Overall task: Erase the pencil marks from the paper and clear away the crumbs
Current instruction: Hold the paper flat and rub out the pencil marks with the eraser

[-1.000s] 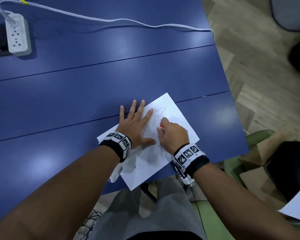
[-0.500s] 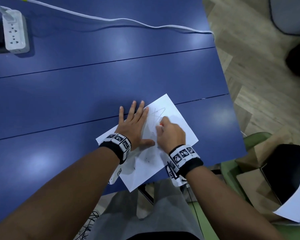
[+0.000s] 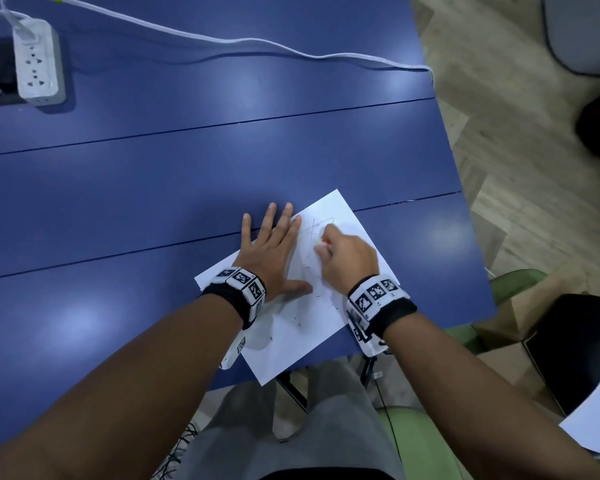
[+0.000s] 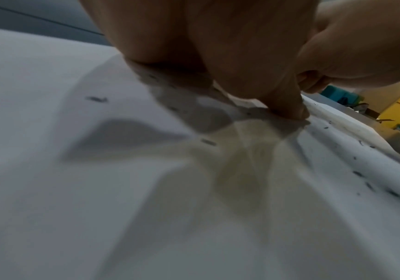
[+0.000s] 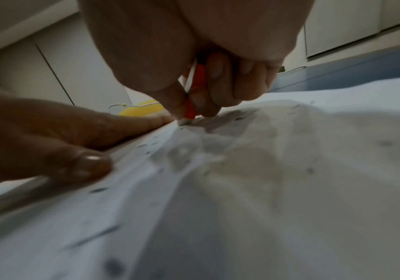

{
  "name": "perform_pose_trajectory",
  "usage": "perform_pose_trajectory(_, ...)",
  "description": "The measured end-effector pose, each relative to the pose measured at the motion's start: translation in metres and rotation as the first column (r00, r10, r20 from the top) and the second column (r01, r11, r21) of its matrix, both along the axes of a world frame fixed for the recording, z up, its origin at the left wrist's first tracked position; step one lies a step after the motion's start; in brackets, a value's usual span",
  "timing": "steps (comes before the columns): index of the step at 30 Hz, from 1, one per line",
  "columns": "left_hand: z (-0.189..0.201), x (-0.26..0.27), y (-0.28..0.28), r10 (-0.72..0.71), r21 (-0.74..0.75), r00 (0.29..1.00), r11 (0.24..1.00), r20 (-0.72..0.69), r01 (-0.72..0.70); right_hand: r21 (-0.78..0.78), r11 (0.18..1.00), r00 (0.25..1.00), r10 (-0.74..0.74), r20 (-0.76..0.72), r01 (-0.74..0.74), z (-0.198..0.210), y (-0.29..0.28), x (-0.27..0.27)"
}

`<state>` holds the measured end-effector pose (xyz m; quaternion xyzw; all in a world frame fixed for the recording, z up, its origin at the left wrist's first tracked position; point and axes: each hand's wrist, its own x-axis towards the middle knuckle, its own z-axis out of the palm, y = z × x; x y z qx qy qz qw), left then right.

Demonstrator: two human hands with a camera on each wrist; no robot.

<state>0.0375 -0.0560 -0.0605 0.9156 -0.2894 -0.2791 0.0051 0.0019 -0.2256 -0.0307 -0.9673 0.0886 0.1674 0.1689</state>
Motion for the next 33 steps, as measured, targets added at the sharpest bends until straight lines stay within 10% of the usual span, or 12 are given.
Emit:
perform_pose_trajectory(27, 0.0, -0.002, -0.001, 0.0, 0.014, 1.0, 1.0, 0.022, -0.001, 0.014, 0.995, 0.995, 0.094, -0.008, -0.094, 0.002, 0.015, -0.01)
perform_pose_trajectory(33, 0.0, 0.0, 0.004, -0.006, -0.014, 1.0, 1.0, -0.013, 0.006, 0.034, 0.98, 0.98, -0.197, 0.035, 0.196, -0.001, -0.011, -0.009)
